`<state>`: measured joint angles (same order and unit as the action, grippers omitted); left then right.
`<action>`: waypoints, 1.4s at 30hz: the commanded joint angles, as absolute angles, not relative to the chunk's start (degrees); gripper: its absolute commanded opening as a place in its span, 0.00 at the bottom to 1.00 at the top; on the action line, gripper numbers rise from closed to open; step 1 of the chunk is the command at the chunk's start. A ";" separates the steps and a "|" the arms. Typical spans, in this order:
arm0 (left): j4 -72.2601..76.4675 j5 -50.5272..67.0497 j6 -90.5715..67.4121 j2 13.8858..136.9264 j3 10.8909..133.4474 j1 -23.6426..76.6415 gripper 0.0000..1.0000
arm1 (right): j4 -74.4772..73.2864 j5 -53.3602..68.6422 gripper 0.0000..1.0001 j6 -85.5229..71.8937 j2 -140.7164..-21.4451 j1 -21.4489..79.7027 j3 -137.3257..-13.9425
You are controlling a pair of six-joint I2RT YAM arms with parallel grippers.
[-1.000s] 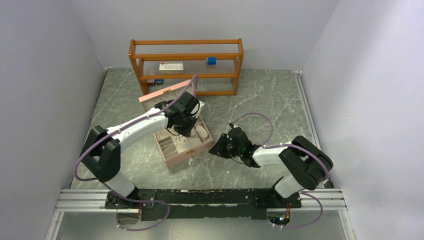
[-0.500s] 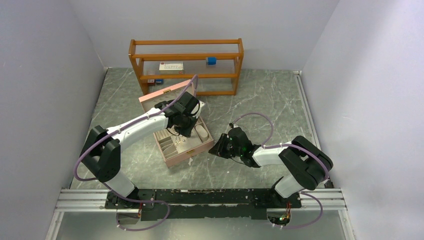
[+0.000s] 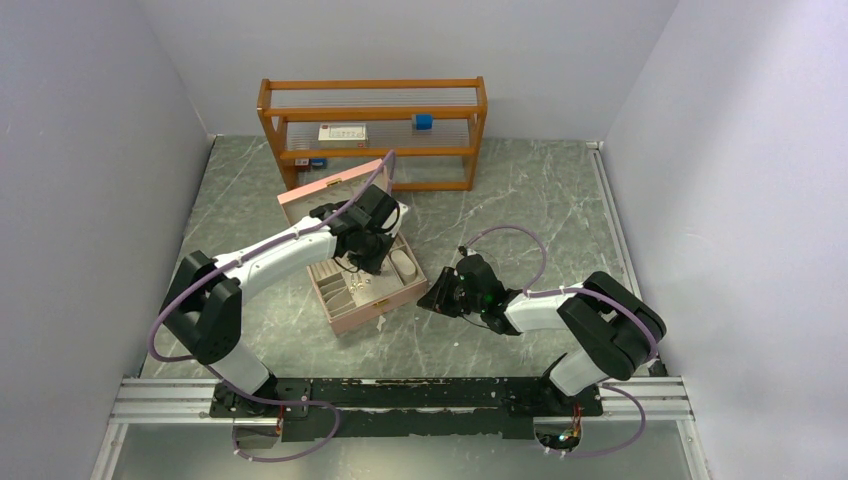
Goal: Organize the mixed jewelry
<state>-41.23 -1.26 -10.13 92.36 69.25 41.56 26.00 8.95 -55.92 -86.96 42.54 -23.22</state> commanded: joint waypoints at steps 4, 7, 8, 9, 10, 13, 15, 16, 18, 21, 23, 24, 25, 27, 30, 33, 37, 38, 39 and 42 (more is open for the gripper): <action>-39.75 -0.13 -10.11 91.29 67.85 42.03 0.05 | 25.24 7.73 0.26 -55.72 -87.89 42.98 -22.94; -39.39 0.93 -10.18 90.93 67.93 42.05 0.05 | 25.14 7.73 0.26 -55.64 -87.89 42.98 -22.94; -39.45 1.05 -10.22 90.84 67.97 42.05 0.05 | 25.14 7.73 0.26 -55.69 -87.89 43.04 -23.01; -39.30 1.07 -10.24 90.79 68.01 42.13 0.05 | 25.13 7.73 0.26 -55.65 -87.89 42.99 -23.02; -39.35 1.02 -10.22 90.86 68.08 42.09 0.05 | 25.14 7.73 0.26 -55.70 -87.93 43.00 -22.95; -39.64 0.97 -10.35 91.03 68.00 42.12 0.09 | 25.09 7.73 0.26 -55.68 -87.92 42.99 -23.03; -40.04 0.97 -10.63 91.14 68.04 42.11 0.13 | 25.07 7.69 0.26 -55.72 -87.90 42.99 -23.03; -40.26 1.31 -10.72 91.14 68.11 42.12 0.15 | 25.05 7.65 0.26 -55.71 -87.97 42.99 -23.03; -40.50 2.51 -10.64 91.10 68.32 42.15 0.21 | 25.05 7.65 0.26 -55.71 -88.06 43.04 -23.11; -40.22 3.32 -10.80 90.80 68.51 42.15 0.28 | 25.05 7.64 0.26 -55.63 -87.99 42.98 -23.12; -40.00 4.16 -10.65 90.92 68.58 42.11 0.31 | 24.97 7.65 0.26 -55.63 -87.98 42.98 -23.12; -39.87 4.58 -10.67 91.03 68.63 42.12 0.32 | 24.96 7.57 0.26 -55.69 -87.98 42.98 -23.12; -39.78 4.87 -10.66 91.12 68.49 42.15 0.32 | 24.96 7.56 0.26 -55.66 -87.93 42.98 -23.05; -39.73 4.96 -10.72 91.30 68.50 42.13 0.32 | 24.96 7.48 0.26 -55.81 -87.75 43.01 -22.91; -39.77 4.60 -10.70 91.44 68.61 42.16 0.31 | 25.00 7.38 0.26 -55.85 -87.63 43.03 -22.83; -39.48 4.72 -10.55 91.20 68.51 42.11 0.31 | 24.92 7.38 0.26 -55.78 -87.71 42.98 -22.89; -39.38 5.57 -10.44 90.55 68.34 42.11 0.32 | 24.95 7.32 0.25 -55.85 -87.48 43.03 -22.79; -39.42 5.59 -10.41 90.33 68.24 42.10 0.33 | 24.96 7.30 0.25 -55.91 -87.41 43.03 -22.70; -39.38 5.69 -10.33 90.16 68.25 42.13 0.33 | 25.04 7.30 0.25 -55.92 -87.37 42.99 -22.68; -39.14 6.72 -10.17 89.53 68.13 42.18 0.33 | 24.96 7.14 0.25 -55.93 -87.06 42.98 -22.59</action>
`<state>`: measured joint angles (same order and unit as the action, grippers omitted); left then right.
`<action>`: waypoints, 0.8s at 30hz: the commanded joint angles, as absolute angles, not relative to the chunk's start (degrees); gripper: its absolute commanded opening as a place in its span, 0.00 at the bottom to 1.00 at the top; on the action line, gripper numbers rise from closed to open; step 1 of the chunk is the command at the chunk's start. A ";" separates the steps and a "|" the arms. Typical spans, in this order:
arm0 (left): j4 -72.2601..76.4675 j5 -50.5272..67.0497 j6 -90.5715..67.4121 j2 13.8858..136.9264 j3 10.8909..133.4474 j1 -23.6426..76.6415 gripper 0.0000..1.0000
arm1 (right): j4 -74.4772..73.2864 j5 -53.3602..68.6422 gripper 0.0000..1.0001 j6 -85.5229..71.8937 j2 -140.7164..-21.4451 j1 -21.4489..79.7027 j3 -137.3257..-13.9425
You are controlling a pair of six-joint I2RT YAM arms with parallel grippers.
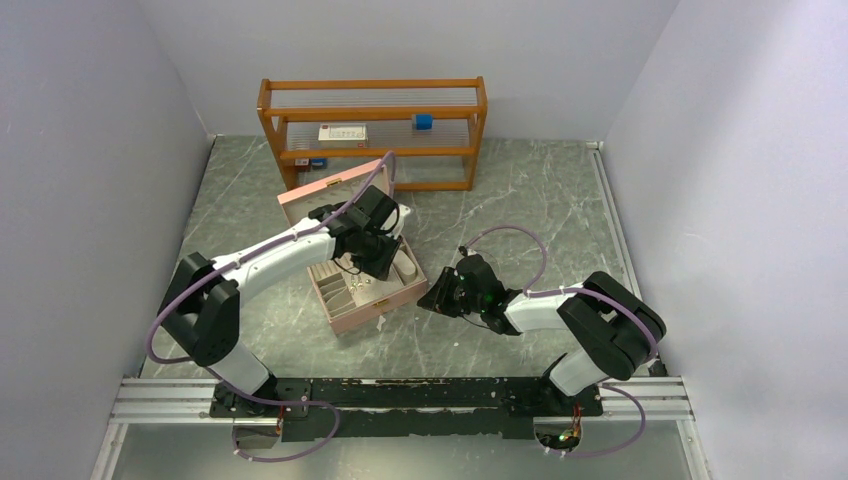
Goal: Organize the mixed jewelry
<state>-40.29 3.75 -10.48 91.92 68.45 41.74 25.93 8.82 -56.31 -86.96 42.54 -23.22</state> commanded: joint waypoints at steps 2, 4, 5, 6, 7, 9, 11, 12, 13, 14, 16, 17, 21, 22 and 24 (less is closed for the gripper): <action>-39.11 7.01 -10.32 89.24 68.38 42.16 0.33 | 24.84 6.96 0.25 -55.94 -86.51 42.98 -22.42; -39.03 6.96 -10.58 89.06 68.69 42.12 0.34 | 24.58 6.69 0.25 -55.94 -85.88 42.98 -22.34; -38.94 6.85 -10.77 88.92 68.89 42.13 0.35 | 24.34 6.64 0.25 -55.94 -85.42 43.02 -22.33; -38.86 6.63 -10.92 88.72 69.09 42.18 0.37 | 23.89 6.37 0.25 -55.87 -84.87 42.98 -22.40; -38.78 6.37 -11.15 88.50 69.36 42.16 0.38 | 23.61 6.07 0.25 -55.72 -84.17 43.00 -22.41; -39.01 4.81 -11.76 88.19 69.65 42.13 0.43 | 23.04 5.56 0.25 -55.84 -82.78 43.00 -22.25; -39.23 3.25 -12.35 87.58 69.87 42.17 0.46 | 22.30 5.38 0.25 -55.90 -81.27 42.98 -22.38; -39.02 3.00 -12.62 86.96 69.77 42.16 0.47 | 21.67 5.22 0.25 -55.74 -80.50 43.02 -22.60; -38.61 3.17 -12.93 86.39 69.48 42.06 0.48 | 20.77 4.82 0.25 -55.62 -79.33 43.01 -22.81; -38.06 3.57 -13.23 85.73 69.05 42.10 0.50 | 19.88 4.22 0.25 -55.28 -77.84 43.01 -23.03; -36.69 4.18 -14.16 84.67 67.82 42.09 0.51 | 18.22 2.66 0.26 -54.84 -75.95 42.93 -23.28; -35.93 4.54 -14.60 84.45 67.11 42.12 0.50 | 17.99 2.49 0.26 -54.75 -75.38 42.91 -23.18; -34.06 6.68 -15.55 85.31 65.15 42.09 0.38 | 18.35 2.97 0.26 -55.41 -75.12 42.98 -22.20; -33.94 7.05 -15.56 85.94 64.89 42.09 0.36 | 18.55 3.18 0.26 -55.65 -75.22 42.98 -21.85; -33.56 7.60 -15.51 87.01 64.41 42.05 0.33 | 18.80 3.25 0.26 -56.09 -75.28 42.98 -21.20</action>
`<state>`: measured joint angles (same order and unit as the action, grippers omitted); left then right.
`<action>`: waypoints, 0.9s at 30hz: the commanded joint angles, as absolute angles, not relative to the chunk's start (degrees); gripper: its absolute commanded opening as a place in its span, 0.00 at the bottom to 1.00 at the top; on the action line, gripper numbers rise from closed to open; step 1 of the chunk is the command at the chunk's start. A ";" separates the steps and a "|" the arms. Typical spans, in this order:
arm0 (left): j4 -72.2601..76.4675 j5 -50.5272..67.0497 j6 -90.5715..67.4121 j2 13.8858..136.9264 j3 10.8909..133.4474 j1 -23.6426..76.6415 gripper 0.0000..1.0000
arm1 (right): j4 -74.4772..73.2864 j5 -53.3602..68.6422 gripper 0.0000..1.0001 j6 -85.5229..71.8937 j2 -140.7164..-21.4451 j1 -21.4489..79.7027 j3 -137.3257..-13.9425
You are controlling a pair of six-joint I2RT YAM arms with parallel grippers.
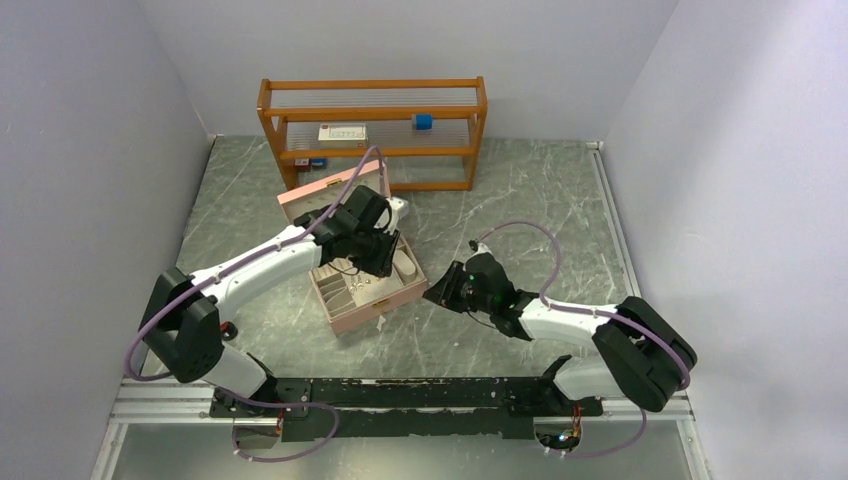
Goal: Organize the mixed jewelry
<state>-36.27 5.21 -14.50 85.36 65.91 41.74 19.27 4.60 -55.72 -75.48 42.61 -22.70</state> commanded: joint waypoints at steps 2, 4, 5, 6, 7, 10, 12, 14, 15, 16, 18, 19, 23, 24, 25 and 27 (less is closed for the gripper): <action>-33.20 7.58 -15.55 87.70 64.18 42.05 0.32 | 19.10 3.18 0.26 -56.14 -75.17 42.98 -20.66; -32.91 7.21 -15.47 88.23 64.07 42.09 0.32 | 19.53 3.32 0.26 -56.25 -75.21 42.98 -20.32; -32.88 7.11 -15.47 88.34 64.06 42.05 0.32 | 19.66 3.41 0.26 -56.30 -75.40 42.98 -20.18; -32.75 7.03 -15.42 88.52 64.10 42.09 0.32 | 19.76 3.49 0.26 -56.33 -75.67 42.98 -20.09; -32.66 7.04 -15.43 88.71 64.10 42.10 0.32 | 19.89 3.58 0.26 -56.41 -75.96 43.02 -20.05; -32.55 6.55 -15.23 89.56 63.79 42.06 0.32 | 20.61 3.78 0.26 -56.72 -76.62 42.98 -19.70; -33.00 5.70 -14.98 90.05 63.80 42.07 0.31 | 20.89 3.95 0.26 -56.70 -77.05 42.99 -19.69; -33.40 4.90 -14.83 90.04 63.70 42.08 0.31 | 21.07 4.04 0.26 -56.74 -77.40 42.98 -19.69; -33.60 4.77 -14.65 89.90 63.82 42.08 0.31 | 21.13 4.11 0.26 -56.73 -77.57 42.98 -19.69; -33.85 4.75 -14.53 89.71 64.03 42.03 0.31 | 21.22 4.19 0.26 -56.72 -77.75 42.98 -19.76; -34.30 4.95 -14.30 89.23 64.49 42.09 0.30 | 20.87 4.22 0.26 -56.65 -77.87 42.98 -20.08; -34.36 5.42 -14.18 88.90 64.77 42.08 0.30 | 20.53 4.14 0.26 -56.49 -77.75 42.98 -20.31; -32.87 9.63 -12.94 86.34 65.41 42.12 0.35 | 16.22 3.44 0.26 -55.87 -75.12 42.93 -22.64; -31.76 11.08 -12.63 85.09 65.15 42.18 0.36 | 13.62 2.41 0.26 -55.66 -73.94 42.92 -23.90; -30.60 12.10 -12.40 83.88 64.72 42.13 0.38 | 10.40 0.94 0.26 -55.45 -72.81 42.90 -25.56; -27.88 13.30 -12.29 81.29 63.93 42.13 0.41 | 4.06 -2.61 0.26 -54.62 -70.78 42.74 -28.86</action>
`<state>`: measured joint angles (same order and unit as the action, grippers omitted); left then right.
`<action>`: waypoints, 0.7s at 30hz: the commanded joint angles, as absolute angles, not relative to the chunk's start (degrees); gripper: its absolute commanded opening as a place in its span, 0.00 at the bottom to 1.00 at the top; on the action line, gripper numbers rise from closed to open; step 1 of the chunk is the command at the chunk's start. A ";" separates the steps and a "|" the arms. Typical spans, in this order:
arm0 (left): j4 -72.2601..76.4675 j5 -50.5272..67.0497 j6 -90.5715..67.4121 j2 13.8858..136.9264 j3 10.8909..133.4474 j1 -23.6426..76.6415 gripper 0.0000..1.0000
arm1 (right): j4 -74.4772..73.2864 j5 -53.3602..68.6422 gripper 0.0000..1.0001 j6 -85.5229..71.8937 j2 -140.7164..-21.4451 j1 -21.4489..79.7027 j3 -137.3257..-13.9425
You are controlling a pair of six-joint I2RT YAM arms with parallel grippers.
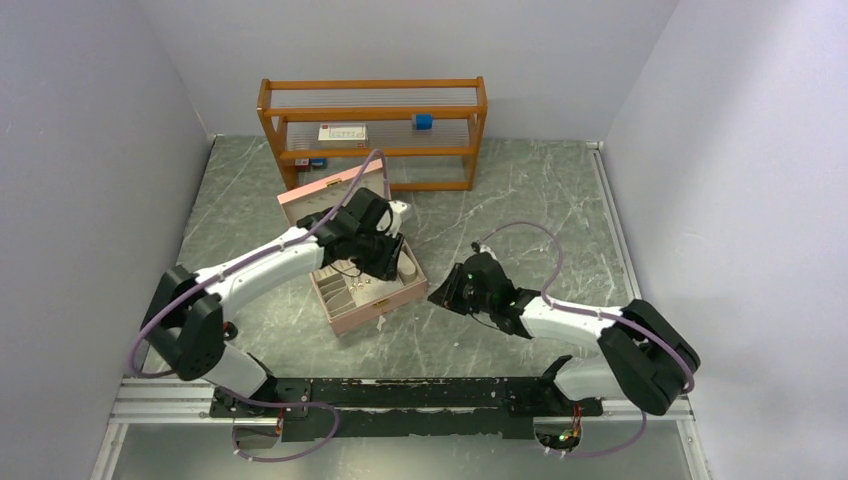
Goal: Organize the mixed jewelry
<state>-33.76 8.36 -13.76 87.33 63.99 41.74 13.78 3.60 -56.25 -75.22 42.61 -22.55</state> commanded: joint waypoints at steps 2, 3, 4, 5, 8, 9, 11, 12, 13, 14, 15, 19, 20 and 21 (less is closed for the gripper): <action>-26.06 13.19 -12.71 79.05 63.15 42.18 0.43 | -2.03 -6.22 0.26 -53.72 -69.14 42.38 -31.69; -25.20 12.91 -12.93 77.96 62.73 42.18 0.43 | -5.00 -8.05 0.26 -53.37 -68.50 42.06 -33.29; -24.30 12.52 -13.35 76.75 62.06 42.17 0.44 | -7.65 -9.86 0.26 -53.09 -68.01 41.44 -34.41; -23.41 11.85 -13.86 75.49 61.58 42.09 0.44 | -10.37 -11.65 0.26 -52.72 -67.54 40.91 -35.32; -20.54 9.52 -15.53 71.20 59.57 42.17 0.44 | -17.56 -18.37 0.27 -52.03 -66.41 38.78 -37.84; -19.43 8.75 -16.21 69.53 58.73 42.15 0.44 | -19.23 -20.12 0.29 -51.83 -66.18 38.04 -38.54; -17.15 6.82 -17.66 65.63 56.85 42.17 0.46 | -22.29 -22.11 0.34 -51.21 -66.05 35.95 -39.64; -15.98 5.91 -18.20 63.84 55.89 42.14 0.48 | -23.72 -22.54 0.36 -50.83 -66.20 34.65 -40.14; -14.96 4.77 -19.04 62.14 54.95 42.12 0.50 | -24.81 -22.80 0.38 -50.62 -66.57 33.28 -40.69; -13.88 4.16 -19.78 60.54 53.89 42.17 0.53 | -25.73 -22.74 0.40 -50.24 -67.11 31.89 -41.18; -12.68 3.44 -20.27 58.93 52.94 42.16 0.56 | -26.42 -22.34 0.41 -49.82 -67.92 30.39 -41.62; -10.08 1.54 -21.19 53.84 50.55 42.06 0.71 | -29.19 -20.88 0.45 -49.60 -72.91 27.37 -43.54; -10.09 0.93 -21.19 52.82 50.28 42.14 0.73 | -29.74 -20.84 0.45 -50.02 -74.32 27.34 -43.97; -10.17 0.26 -21.10 51.89 49.97 42.17 0.75 | -30.00 -20.38 0.45 -50.28 -75.75 27.33 -44.29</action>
